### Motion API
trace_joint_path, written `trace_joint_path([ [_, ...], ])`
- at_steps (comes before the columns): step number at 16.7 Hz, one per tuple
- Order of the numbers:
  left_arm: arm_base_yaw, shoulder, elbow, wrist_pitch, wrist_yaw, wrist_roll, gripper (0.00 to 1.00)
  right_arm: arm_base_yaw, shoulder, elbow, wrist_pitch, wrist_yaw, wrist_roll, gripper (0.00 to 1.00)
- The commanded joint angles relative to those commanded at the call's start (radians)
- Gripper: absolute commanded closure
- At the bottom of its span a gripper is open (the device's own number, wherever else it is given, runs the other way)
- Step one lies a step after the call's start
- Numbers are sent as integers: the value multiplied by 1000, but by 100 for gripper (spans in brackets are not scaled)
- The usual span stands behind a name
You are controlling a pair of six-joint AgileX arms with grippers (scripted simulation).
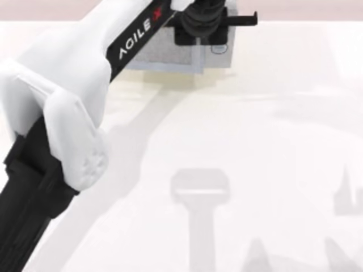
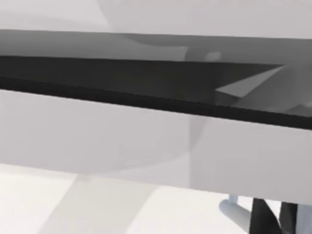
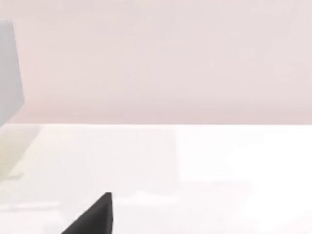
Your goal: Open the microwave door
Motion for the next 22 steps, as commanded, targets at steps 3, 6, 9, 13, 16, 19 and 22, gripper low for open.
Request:
trace_joint_path([
  [3,0,0,0,0,0,0,100,0,0,0,0,0,0,0],
  [6,0,0,0,0,0,0,100,0,0,0,0,0,0,0],
  [9,0,0,0,0,0,0,100,0,0,0,0,0,0,0],
  [13,0,0,0,0,0,0,100,0,0,0,0,0,0,0],
  [16,0,0,0,0,0,0,100,0,0,0,0,0,0,0],
  [19,0,0,0,0,0,0,100,0,0,0,0,0,0,0],
  [22,-7,-6,-16,13,3,2,100,0,0,0,0,0,0,0],
])
